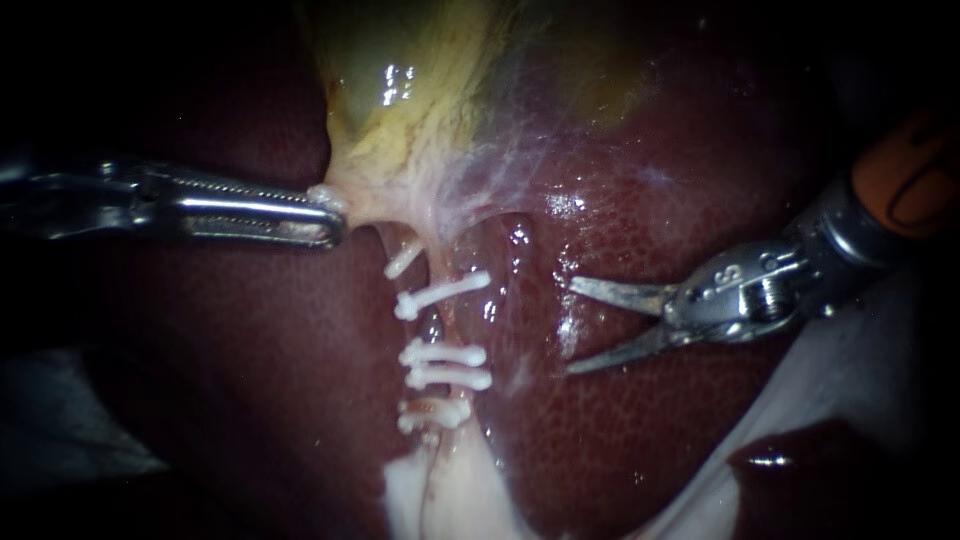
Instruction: Go to the cutting position right tube
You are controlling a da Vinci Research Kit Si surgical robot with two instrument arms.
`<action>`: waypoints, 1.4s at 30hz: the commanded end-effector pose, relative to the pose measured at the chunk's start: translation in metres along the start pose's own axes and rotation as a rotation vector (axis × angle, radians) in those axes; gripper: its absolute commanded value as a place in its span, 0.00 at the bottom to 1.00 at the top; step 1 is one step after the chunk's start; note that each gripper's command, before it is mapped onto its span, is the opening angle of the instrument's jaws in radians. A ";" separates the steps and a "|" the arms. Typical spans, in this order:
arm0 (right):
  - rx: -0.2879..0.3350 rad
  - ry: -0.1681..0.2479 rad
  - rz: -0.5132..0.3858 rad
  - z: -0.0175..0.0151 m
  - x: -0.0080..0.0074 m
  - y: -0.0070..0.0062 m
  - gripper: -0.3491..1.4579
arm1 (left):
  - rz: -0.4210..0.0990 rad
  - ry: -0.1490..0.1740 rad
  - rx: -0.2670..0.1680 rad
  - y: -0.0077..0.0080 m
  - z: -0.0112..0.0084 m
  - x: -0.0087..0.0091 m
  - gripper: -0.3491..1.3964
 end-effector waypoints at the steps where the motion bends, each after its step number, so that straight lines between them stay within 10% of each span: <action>1: 0.018 0.014 0.028 0.0009 -0.0002 0.0001 0.99 | 0.001 0.000 0.001 0.0000 0.0001 -0.0001 0.00; 17: 0.185 0.060 0.227 0.0096 -0.0044 0.0029 0.99 | 0.000 0.001 0.002 0.0002 0.0001 0.0000 0.00; 42: 0.454 0.195 0.259 0.0147 -0.0009 0.0037 0.96 | 0.000 0.001 0.003 0.0003 0.0002 0.0000 0.00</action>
